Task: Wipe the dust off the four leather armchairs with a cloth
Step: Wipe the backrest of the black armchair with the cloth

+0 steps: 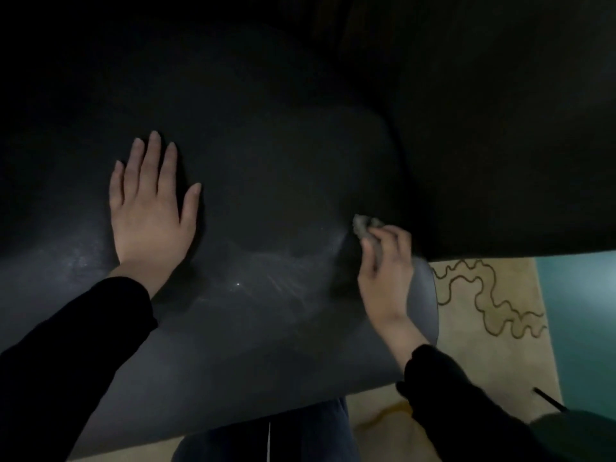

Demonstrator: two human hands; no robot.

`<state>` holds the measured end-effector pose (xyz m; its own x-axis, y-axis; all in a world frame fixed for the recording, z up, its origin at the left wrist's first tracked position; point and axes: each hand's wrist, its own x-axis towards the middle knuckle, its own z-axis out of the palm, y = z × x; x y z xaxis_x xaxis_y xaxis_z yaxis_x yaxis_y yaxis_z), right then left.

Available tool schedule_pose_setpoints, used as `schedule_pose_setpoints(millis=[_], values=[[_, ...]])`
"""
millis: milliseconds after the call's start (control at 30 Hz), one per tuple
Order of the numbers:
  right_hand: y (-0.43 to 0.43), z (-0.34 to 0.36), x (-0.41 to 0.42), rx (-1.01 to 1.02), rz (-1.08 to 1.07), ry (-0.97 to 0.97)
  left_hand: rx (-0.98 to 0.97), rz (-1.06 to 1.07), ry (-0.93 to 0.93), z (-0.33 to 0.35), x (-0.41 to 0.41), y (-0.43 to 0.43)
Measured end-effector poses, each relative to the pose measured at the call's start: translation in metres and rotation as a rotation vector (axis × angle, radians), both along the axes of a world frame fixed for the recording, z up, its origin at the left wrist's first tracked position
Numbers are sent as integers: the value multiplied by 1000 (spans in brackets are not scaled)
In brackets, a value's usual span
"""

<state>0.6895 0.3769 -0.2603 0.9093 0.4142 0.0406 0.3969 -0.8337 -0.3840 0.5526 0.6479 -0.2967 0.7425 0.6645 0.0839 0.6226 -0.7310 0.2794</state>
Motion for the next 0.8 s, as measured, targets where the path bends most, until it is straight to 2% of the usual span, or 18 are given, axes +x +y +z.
schedule_pose_setpoints(millis=[167,267,367,467,633,800], values=[[-22,15,-35,74,84,81,-24,-2,-3,1,0,1],[-56,23,-16,44,-167,59,-21,-3,-23,1,-1,1],[-80,18,5,-25,-498,140,-6,-3,-28,1,-2,1],[-75,3,5,-70,-550,103,-11,-6,-30,0,-1,0],[-41,-3,-42,13,-384,50,-46,5,-67,3,-3,2],[-3,-5,-106,126,22,64,-102,-35,-112,17,-14,-3]])
